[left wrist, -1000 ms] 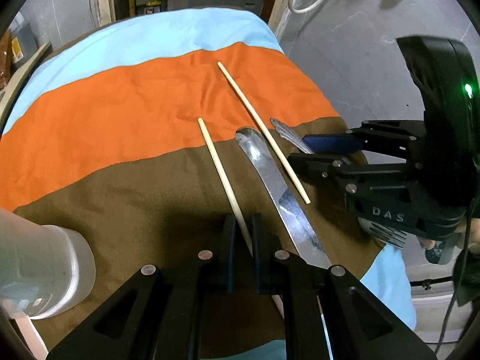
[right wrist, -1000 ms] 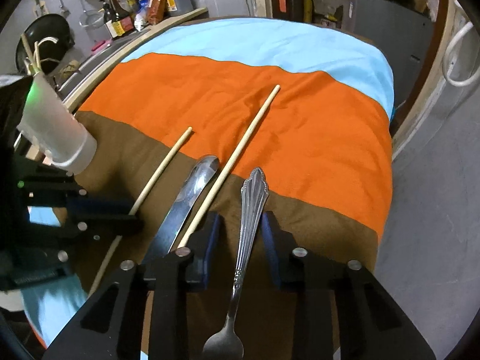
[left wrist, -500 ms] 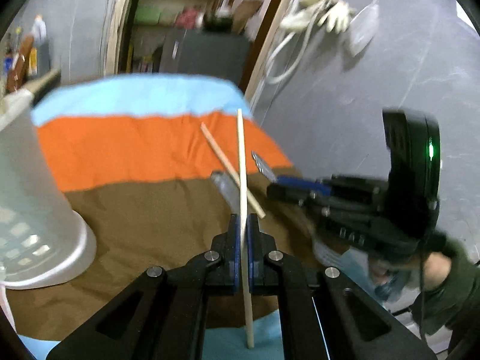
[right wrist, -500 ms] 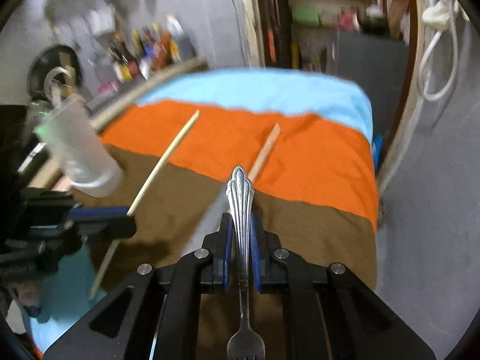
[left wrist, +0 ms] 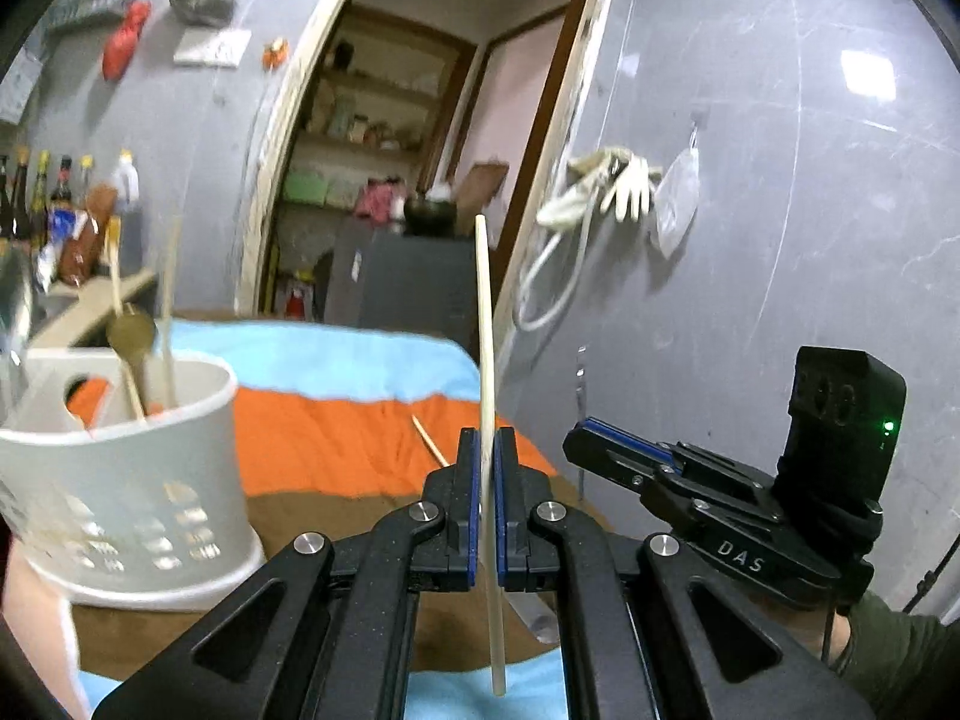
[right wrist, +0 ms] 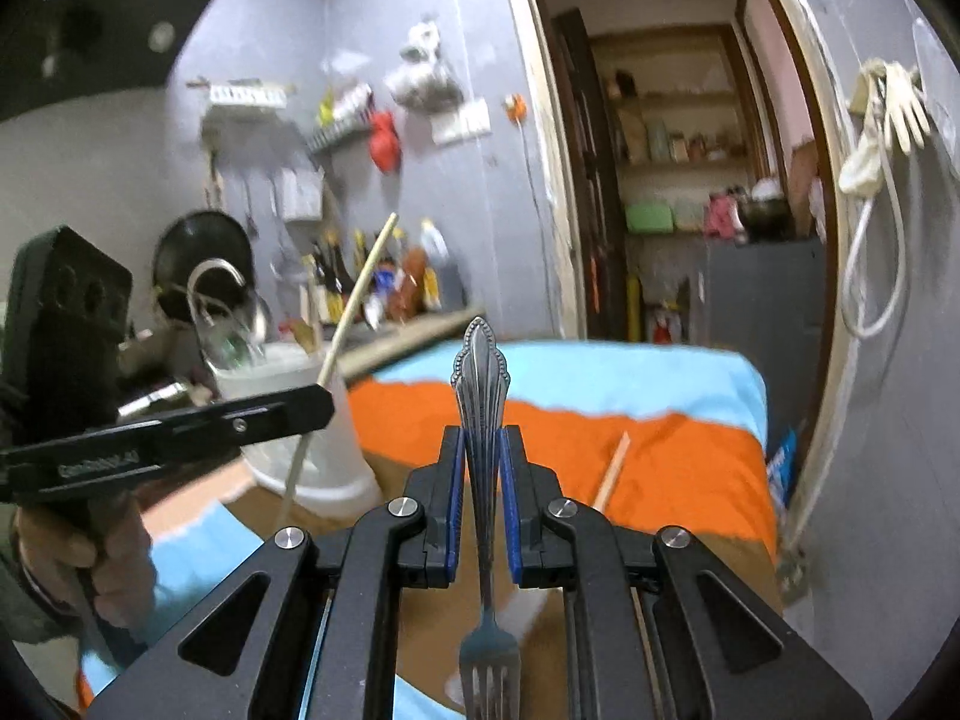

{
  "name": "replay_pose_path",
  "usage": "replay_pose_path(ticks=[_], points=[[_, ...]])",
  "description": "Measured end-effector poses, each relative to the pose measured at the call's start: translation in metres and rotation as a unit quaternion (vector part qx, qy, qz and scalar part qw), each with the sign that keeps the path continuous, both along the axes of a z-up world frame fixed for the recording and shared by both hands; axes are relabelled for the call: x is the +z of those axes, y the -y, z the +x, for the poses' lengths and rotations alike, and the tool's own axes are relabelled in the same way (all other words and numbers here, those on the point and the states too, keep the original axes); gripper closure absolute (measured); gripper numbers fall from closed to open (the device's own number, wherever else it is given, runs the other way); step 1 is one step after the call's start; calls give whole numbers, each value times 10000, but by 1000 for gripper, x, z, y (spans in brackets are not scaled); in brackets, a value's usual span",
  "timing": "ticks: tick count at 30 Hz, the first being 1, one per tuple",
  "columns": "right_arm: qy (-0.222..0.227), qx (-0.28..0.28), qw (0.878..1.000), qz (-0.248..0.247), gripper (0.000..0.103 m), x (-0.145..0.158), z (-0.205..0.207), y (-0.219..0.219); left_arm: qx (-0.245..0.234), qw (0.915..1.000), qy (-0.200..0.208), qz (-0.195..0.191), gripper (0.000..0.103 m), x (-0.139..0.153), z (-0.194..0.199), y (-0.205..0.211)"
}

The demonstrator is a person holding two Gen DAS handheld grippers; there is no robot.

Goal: Organize utensils
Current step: 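Lift the fork and chopstick and carry both over the white holder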

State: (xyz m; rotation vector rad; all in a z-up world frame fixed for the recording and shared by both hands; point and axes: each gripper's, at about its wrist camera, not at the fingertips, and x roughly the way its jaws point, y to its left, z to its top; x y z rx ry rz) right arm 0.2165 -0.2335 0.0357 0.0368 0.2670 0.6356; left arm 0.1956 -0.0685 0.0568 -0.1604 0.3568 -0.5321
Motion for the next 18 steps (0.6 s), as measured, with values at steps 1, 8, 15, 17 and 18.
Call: replay_pose_path(ticks=[1, 8, 15, 17, 18], points=[[83, 28, 9999, 59, 94, 6, -1, -3, 29, 10000, 55, 4, 101, 3, -1, -1], [635, 284, 9963, 510, 94, 46, -6, -28, 382, 9981, 473, -96, 101, 30, -5, -30], [814, 677, 9914, 776, 94, 80, 5, -64, 863, 9926, 796, -309, 101, 57, -3, -83], [910, 765, 9900, 766, 94, 87, 7, -76, 1022, 9898, 891, -431, 101, 64, -1, -103], [961, 813, 9891, 767, 94, 91, 7, -82, 1124, 9881, 942, -470, 101, 68, 1, -114]])
